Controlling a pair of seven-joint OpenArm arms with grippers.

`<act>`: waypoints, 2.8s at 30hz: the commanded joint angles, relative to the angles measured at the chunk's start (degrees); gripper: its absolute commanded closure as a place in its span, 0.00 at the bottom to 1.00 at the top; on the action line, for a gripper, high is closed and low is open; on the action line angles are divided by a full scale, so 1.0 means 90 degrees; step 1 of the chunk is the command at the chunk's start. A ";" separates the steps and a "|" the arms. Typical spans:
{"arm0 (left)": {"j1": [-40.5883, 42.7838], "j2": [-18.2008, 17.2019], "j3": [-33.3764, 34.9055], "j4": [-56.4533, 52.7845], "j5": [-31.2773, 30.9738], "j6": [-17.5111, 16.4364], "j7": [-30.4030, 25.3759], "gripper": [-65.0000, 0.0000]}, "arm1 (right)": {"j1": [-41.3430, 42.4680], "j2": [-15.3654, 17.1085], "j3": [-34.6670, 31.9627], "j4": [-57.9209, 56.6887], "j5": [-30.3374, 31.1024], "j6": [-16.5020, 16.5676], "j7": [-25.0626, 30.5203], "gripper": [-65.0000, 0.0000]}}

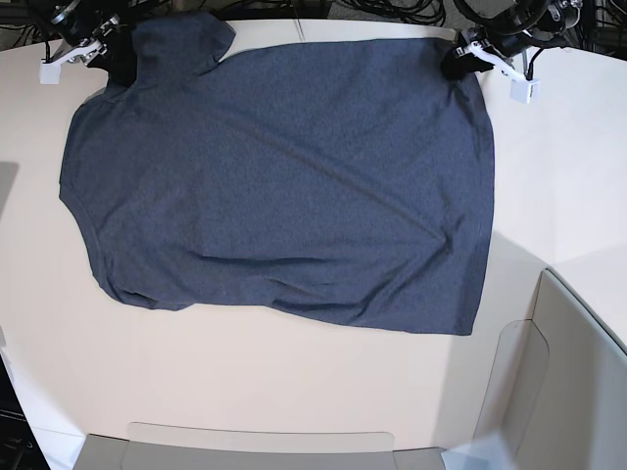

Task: Layout the t-shirt on the table in an organized manner, then fold the t-shirt properly
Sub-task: 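Lift the shirt edge with both grippers and drag it taut, then fold the held shirt edge over the body with both grippers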

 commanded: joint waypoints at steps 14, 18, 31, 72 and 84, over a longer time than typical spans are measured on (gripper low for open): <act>0.0384 -0.0137 -0.0043 0.0614 0.0070 0.0001 -0.0189 1.00 | -0.0100 0.0233 -0.0015 -0.0063 -0.1094 -0.0218 -0.0422 1.00; 0.0433 -0.0244 -0.0033 0.0888 0.0070 0.0001 -0.0287 1.00 | -0.0149 0.0341 -0.0015 0.0211 -0.1094 -0.0218 -0.0422 1.00; 0.0394 -0.0430 0.0016 0.0937 0.0060 -0.0009 -0.0316 1.00 | -0.0432 0.0351 -0.0006 0.2272 -0.1084 -0.0218 -0.0422 1.00; 0.0345 -0.0733 -0.0004 0.1679 -0.0858 -0.1093 -0.0267 1.00 | -0.0247 0.0341 0.1167 0.3805 -0.1055 -0.0218 -0.0422 1.00; -0.0895 -0.0733 0.0025 0.1464 -0.0819 -0.1044 -0.0258 1.00 | 0.1472 0.0155 0.0932 0.3756 -0.2227 -0.0227 -0.0422 1.00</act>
